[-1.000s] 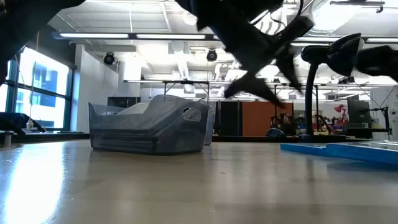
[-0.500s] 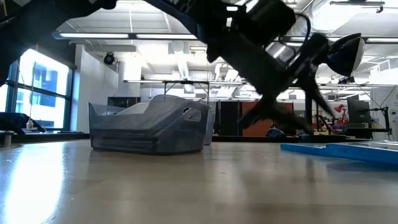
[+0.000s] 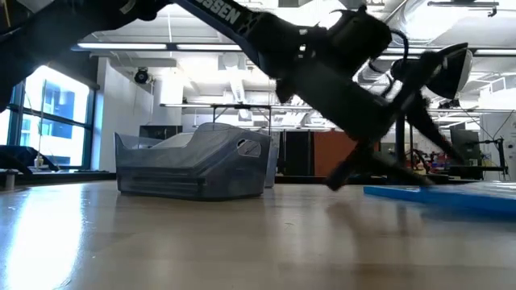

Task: Pick & place jewel cases by type
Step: Put the bottom left blue CD case into the top black bin

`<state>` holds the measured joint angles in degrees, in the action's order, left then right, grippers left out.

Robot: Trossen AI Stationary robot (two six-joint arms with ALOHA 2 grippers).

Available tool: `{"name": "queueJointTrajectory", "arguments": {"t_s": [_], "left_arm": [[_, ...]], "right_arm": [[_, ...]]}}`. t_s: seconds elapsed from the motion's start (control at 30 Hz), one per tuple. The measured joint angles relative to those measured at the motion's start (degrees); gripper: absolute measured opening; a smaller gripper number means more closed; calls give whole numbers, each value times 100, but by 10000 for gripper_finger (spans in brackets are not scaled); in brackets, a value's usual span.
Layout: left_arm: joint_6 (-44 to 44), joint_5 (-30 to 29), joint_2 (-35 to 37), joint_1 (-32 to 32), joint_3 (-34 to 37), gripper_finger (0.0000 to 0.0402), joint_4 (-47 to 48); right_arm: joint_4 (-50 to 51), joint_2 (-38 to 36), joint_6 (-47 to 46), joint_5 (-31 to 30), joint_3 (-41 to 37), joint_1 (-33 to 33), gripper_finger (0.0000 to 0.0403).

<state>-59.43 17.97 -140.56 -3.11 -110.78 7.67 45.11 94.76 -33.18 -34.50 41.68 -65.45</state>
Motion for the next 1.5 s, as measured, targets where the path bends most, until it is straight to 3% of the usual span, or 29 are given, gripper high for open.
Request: {"name": "queueJointTrajectory", "arguments": {"t_s": [0.3,0.6,0.87,1.1,1.27,1.4,1.5], "left_arm": [[-423,442,-155,-182,11,172,-470],[-135,430,-159,-216,11,168,-630],[47,581,-159,-210,10,86,-824],[250,1048,-157,-147,-394,11,-648],[860,1118,-157,1,-1289,10,456],[1714,262,-140,202,-2416,6,2768],[2068,-420,318,383,-2112,4,3363]], "right_arm": [[-12,7,442,-118,-13,398,247],[-294,11,641,-282,-27,428,247],[-28,-27,673,-675,42,439,248],[795,-349,539,-609,586,383,247],[1804,-636,-6,-810,1191,78,247],[2902,-857,-936,-1140,1634,-201,247],[3396,-1015,-1550,-1144,1835,-350,247]]}}
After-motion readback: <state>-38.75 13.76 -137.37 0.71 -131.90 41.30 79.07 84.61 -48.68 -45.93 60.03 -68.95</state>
